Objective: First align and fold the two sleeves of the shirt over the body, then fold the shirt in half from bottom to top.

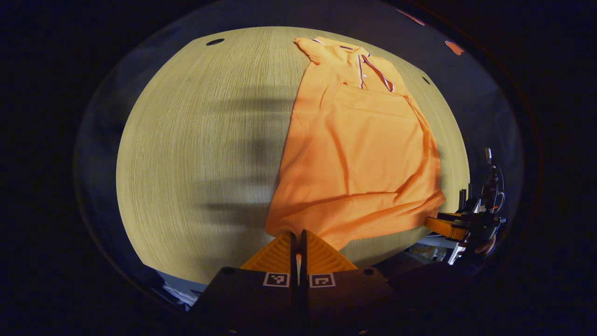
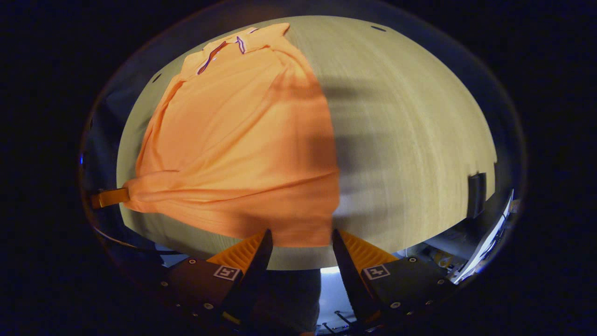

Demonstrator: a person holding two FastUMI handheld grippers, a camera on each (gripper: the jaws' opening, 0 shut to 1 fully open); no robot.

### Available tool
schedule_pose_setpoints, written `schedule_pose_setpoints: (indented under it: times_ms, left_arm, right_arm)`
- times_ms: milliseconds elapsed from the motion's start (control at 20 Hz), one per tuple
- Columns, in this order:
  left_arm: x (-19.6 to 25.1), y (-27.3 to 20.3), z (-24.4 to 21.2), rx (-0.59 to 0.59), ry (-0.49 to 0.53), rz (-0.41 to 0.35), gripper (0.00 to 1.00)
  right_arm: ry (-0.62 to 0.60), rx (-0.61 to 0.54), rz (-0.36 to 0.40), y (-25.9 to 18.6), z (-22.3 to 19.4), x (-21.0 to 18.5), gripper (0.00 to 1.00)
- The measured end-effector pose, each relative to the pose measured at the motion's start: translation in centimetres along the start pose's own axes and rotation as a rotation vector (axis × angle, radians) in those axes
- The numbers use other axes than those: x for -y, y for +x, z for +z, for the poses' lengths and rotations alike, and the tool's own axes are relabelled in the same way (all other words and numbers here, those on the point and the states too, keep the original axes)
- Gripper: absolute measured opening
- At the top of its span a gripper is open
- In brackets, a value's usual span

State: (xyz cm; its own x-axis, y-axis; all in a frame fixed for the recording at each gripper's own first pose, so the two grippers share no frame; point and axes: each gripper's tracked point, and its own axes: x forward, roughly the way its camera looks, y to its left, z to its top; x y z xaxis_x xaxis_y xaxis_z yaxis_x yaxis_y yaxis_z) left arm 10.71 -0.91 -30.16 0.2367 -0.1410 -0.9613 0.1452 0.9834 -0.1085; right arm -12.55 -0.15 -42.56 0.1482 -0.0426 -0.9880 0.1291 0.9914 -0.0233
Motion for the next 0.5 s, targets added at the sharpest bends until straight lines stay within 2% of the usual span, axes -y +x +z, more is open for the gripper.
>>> schedule_pose_setpoints:
  times_ms: [50,100,150,200,250,300,350,500]
  left_arm:
    - [0.0,0.2,-0.3,-0.010,-0.009,0.002,0.01]
    - [0.0,0.3,-0.5,-0.017,-0.011,0.004,0.01]
    - [0.0,0.4,-0.7,-0.022,-0.009,0.005,0.01]
    - [0.2,0.3,-0.7,-0.025,-0.012,-0.001,0.01]
    - [0.3,0.4,-0.8,-0.025,-0.014,-0.002,0.01]
    - [0.4,0.4,-0.6,-0.025,-0.009,-0.004,0.01]
    - [0.7,0.3,-0.6,-0.025,-0.012,-0.018,0.01]
    - [1.9,-0.4,0.0,-0.015,-0.034,-0.079,0.01]
  right_arm:
    - [-0.050,-0.011,-0.036,0.0,0.1,-0.1,0.81]
    - [-0.068,0.005,-0.040,-0.2,0.7,-0.4,0.82]
    - [-0.066,0.004,-0.042,-1.1,0.7,0.0,0.78]
    - [-0.007,0.022,-0.040,-1.1,1.2,0.5,0.45]
    - [0.061,0.010,0.006,-0.9,1.4,0.2,0.11]
    - [0.085,0.036,0.051,-1.1,2.2,-0.1,0.11]
    - [0.141,0.079,0.043,-2.6,3.5,0.8,0.00]
    - [0.170,0.139,0.021,-3.5,6.0,2.7,0.01]
